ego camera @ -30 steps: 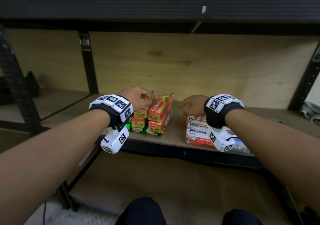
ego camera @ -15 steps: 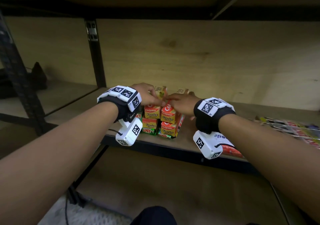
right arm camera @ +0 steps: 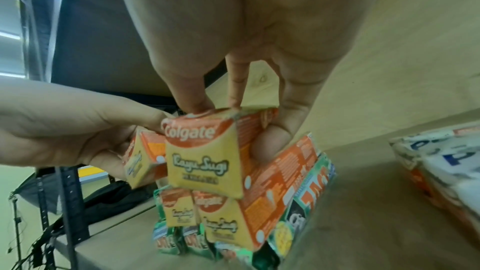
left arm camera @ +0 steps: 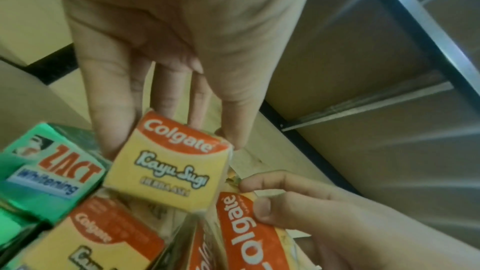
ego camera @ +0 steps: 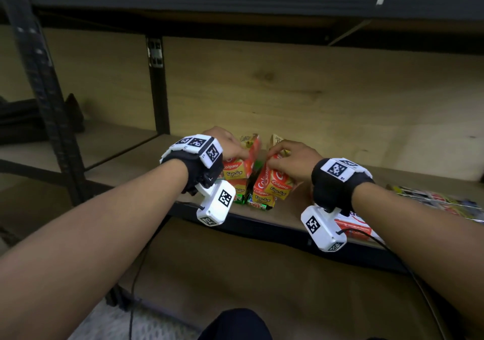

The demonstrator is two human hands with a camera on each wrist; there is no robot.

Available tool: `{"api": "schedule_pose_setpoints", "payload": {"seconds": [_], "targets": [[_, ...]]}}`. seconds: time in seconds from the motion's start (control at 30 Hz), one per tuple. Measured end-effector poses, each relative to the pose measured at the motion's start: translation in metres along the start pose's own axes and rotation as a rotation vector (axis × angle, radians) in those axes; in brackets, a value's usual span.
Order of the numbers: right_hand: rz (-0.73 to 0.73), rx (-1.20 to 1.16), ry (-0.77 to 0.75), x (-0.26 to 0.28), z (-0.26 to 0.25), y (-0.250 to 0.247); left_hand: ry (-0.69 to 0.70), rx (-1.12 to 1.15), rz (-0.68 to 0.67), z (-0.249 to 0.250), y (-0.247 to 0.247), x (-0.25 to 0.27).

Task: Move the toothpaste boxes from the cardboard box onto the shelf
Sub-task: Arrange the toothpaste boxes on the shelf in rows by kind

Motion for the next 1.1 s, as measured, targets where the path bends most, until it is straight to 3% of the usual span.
{"api": "schedule_pose_setpoints", "payload": {"seconds": [0.2,0.4,0.67,1.0,1.1], "targets": [[-0.017,0.021,-0.117,-0.001,-0.049,0.02,-0.065,0.129,0.191,-0.046,-0.051,0.006],[-0.076,-0.006,-0.181,-0.017,-0.104,0.07,-0.162,0.144,0.341,-0.139,-0.079,0.017],[-0.14,0.1,-0.23,-0.05,-0.141,0.14,-0.231,0.14,0.275,-0.224,-0.072,0.021],[-0.297,0.415,-0.185,-0.082,-0.14,0.215,-0.123,0.237,0.335,-0.241,-0.057,0.005],[-0.276,0.39,-0.153,-0.089,-0.134,0.225,-0.129,0.28,0.357,-0.244,-0.05,0.0]]}}
Point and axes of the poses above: each hand's wrist, its own x-axis away from the middle knuckle, its own y-axis out of the palm, z = x × y, the point moved 9 cm from there along -x, towards the middle knuckle, and after that the axes turned 3 degrees about -x, right-handed, at the moved point
